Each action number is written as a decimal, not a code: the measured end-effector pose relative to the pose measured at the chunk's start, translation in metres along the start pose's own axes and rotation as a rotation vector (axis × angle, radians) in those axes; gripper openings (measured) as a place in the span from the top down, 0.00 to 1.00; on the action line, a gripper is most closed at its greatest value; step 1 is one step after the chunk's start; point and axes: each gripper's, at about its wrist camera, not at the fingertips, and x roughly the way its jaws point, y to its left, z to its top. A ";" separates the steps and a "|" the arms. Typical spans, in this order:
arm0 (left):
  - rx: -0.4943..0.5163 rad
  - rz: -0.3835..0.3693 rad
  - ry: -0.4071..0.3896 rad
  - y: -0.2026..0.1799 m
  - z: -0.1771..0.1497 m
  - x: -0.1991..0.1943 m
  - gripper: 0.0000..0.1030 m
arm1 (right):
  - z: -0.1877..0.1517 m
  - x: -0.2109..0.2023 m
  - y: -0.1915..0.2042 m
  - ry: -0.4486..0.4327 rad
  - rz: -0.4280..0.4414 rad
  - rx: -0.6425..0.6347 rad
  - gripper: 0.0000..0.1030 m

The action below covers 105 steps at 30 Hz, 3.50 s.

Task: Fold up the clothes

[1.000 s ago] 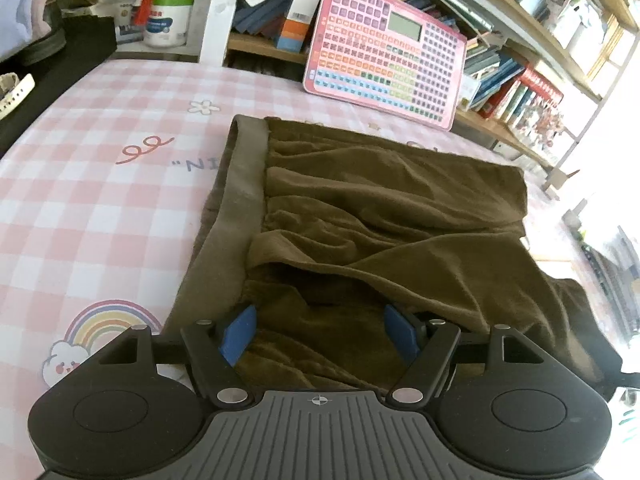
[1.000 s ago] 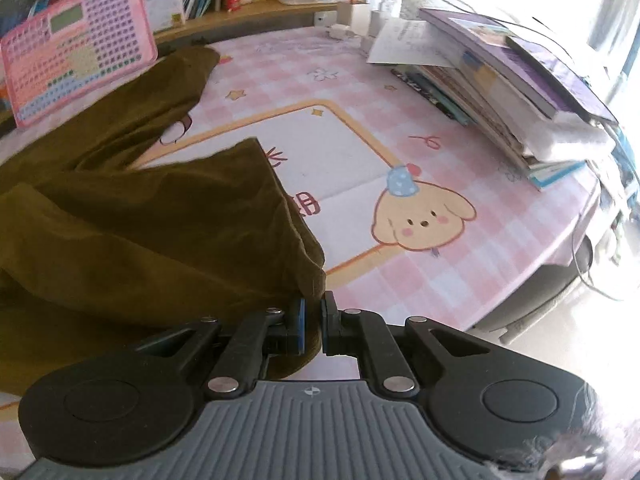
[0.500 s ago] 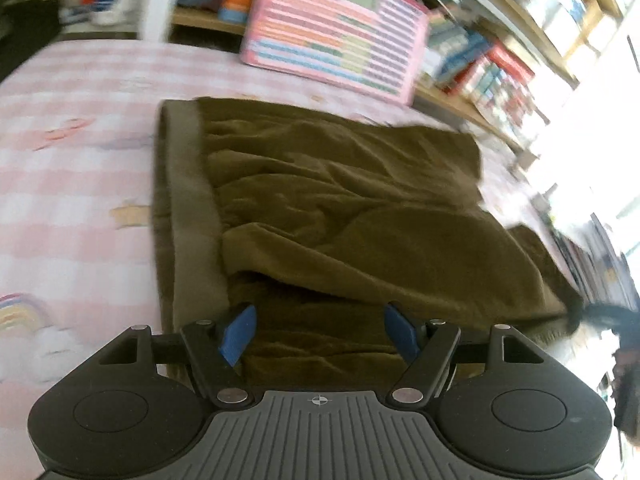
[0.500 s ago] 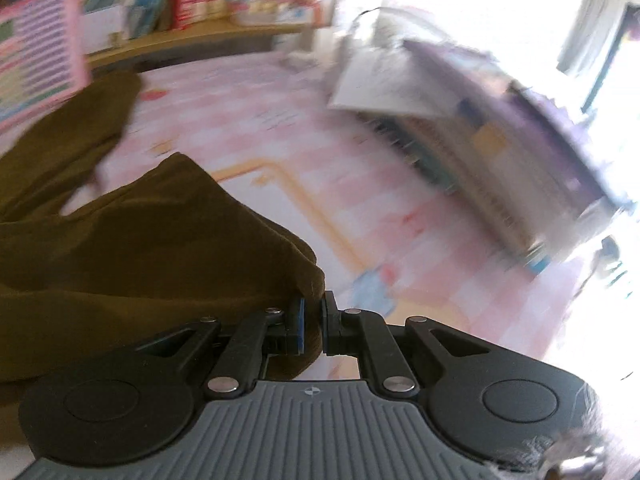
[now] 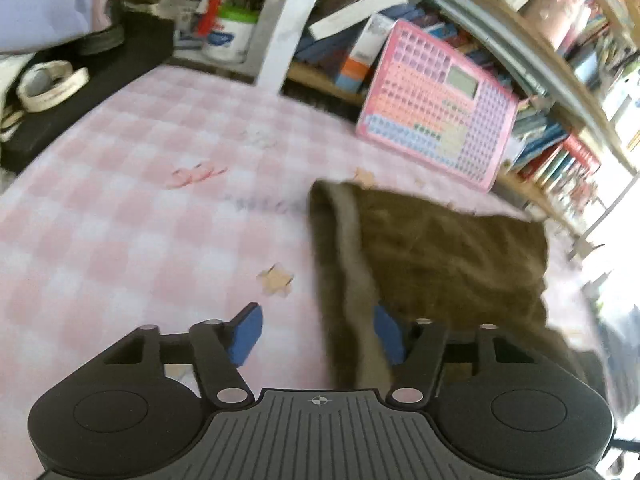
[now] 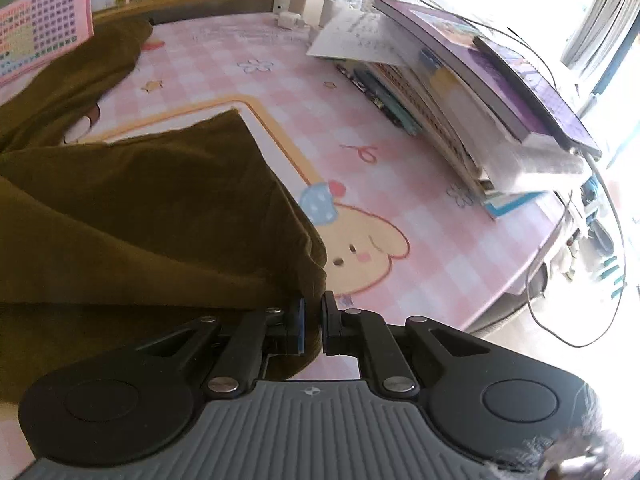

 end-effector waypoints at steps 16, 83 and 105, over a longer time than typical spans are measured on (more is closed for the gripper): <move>0.094 0.058 -0.001 -0.025 -0.002 0.049 0.97 | -0.003 0.000 0.005 -0.019 -0.018 0.046 0.92; 0.003 0.069 -0.051 -0.041 -0.053 -0.023 0.40 | 0.075 -0.033 0.096 -0.154 0.510 -0.115 0.58; -0.047 0.449 0.001 -0.182 -0.098 0.002 0.18 | 0.206 0.100 0.091 -0.126 0.893 -0.226 0.50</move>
